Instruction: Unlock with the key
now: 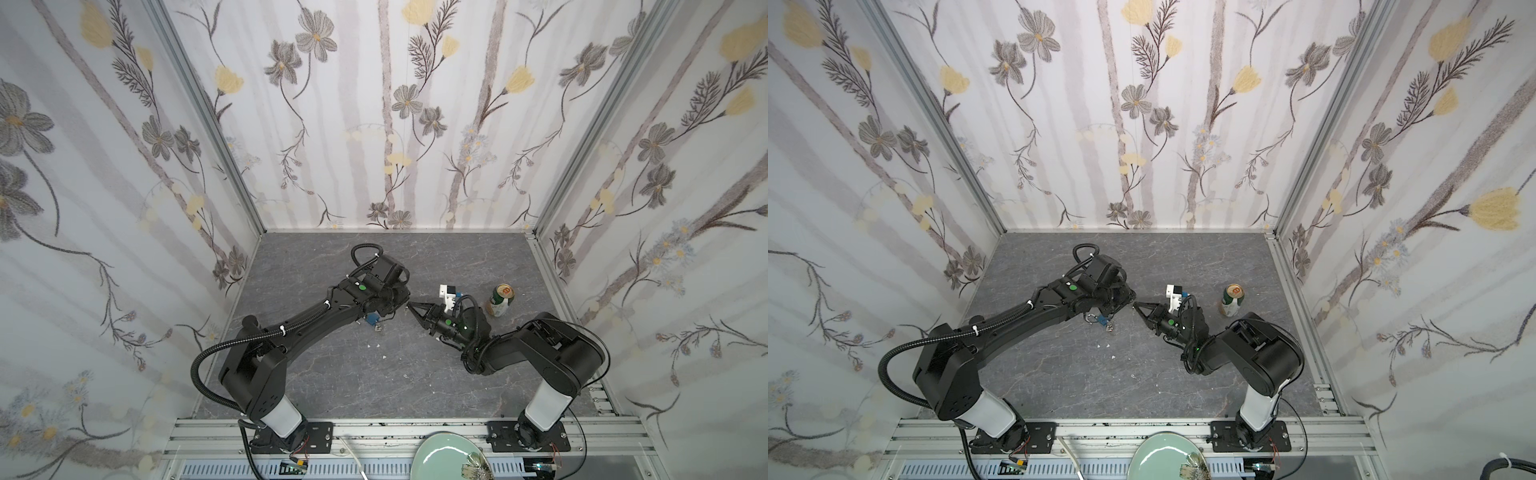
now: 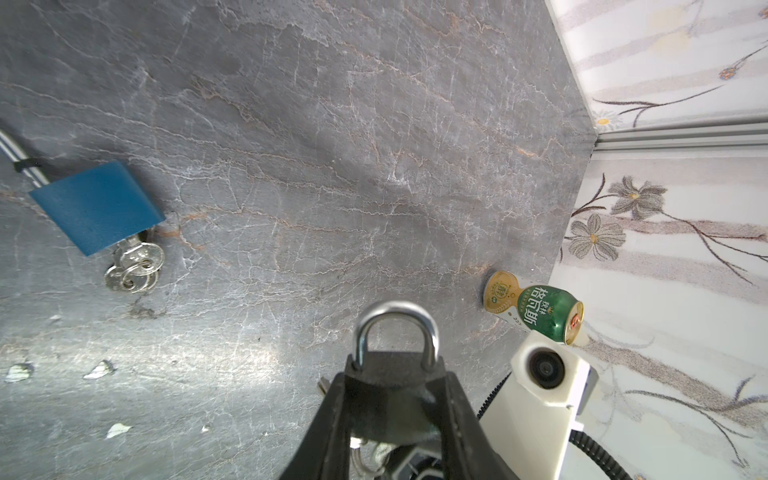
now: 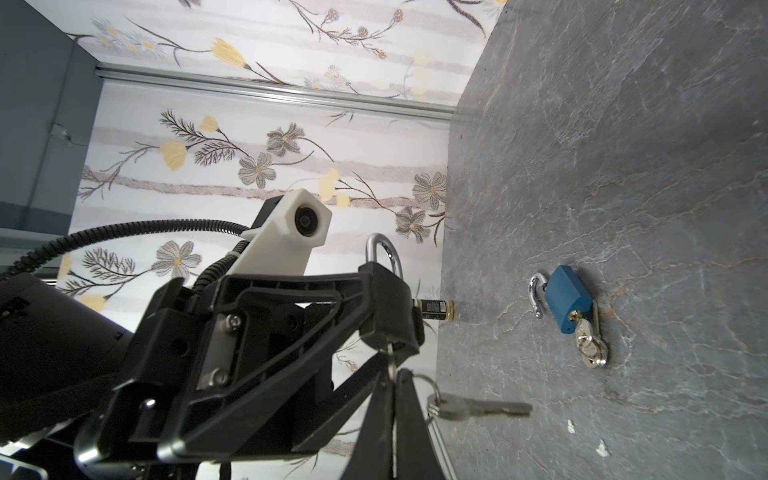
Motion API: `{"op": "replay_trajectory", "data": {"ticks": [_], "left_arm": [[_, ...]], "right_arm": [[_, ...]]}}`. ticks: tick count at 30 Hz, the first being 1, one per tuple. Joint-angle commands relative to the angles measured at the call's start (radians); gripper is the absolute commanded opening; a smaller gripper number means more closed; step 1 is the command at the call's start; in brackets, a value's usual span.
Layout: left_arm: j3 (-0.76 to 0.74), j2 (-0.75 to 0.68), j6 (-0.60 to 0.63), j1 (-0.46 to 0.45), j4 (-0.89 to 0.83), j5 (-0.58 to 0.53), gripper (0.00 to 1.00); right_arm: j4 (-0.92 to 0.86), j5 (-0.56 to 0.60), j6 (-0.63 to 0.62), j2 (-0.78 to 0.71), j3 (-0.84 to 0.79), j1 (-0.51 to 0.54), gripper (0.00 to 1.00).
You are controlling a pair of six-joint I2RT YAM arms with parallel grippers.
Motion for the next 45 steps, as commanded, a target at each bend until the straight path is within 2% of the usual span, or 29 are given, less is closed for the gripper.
{"op": "replay_trajectory", "data": {"ticks": [1, 10, 15, 21, 23, 27, 33, 39, 45], "left_arm": [[-0.003, -0.015, -0.004, -0.008, 0.117, 0.165, 0.0], [-0.019, -0.031, -0.004, -0.006, 0.137, 0.159, 0.0], [0.012, -0.026, -0.001, 0.003, 0.028, 0.139, 0.01], [0.011, -0.012, -0.021, 0.021, -0.034, 0.148, 0.02], [0.007, -0.013, -0.022, 0.026, -0.035, 0.155, 0.05], [-0.003, -0.013, -0.023, 0.038, -0.033, 0.167, 0.06], [-0.001, -0.001, -0.023, 0.043, -0.029, 0.19, 0.07], [-0.001, 0.01, -0.027, 0.043, -0.037, 0.214, 0.08], [0.0, 0.01, -0.039, 0.042, -0.034, 0.232, 0.08]], "right_arm": [[0.119, -0.015, 0.092, 0.02, 0.005, 0.001, 0.0], [0.301, -0.01, 0.192, 0.092, -0.009, 0.001, 0.0], [0.079, -0.022, 0.054, 0.003, -0.013, 0.001, 0.0], [-0.324, -0.017, -0.184, -0.128, 0.021, 0.002, 0.0], [-0.469, 0.014, -0.273, -0.18, 0.028, 0.005, 0.08], [-0.514, 0.055, -0.343, -0.262, -0.021, 0.004, 0.2], [-0.604, 0.121, -0.466, -0.409, -0.081, 0.013, 0.28], [-0.732, 0.25, -0.604, -0.561, -0.093, 0.046, 0.36], [-0.716, 0.279, -0.648, -0.599, -0.094, 0.056, 0.45]]}}
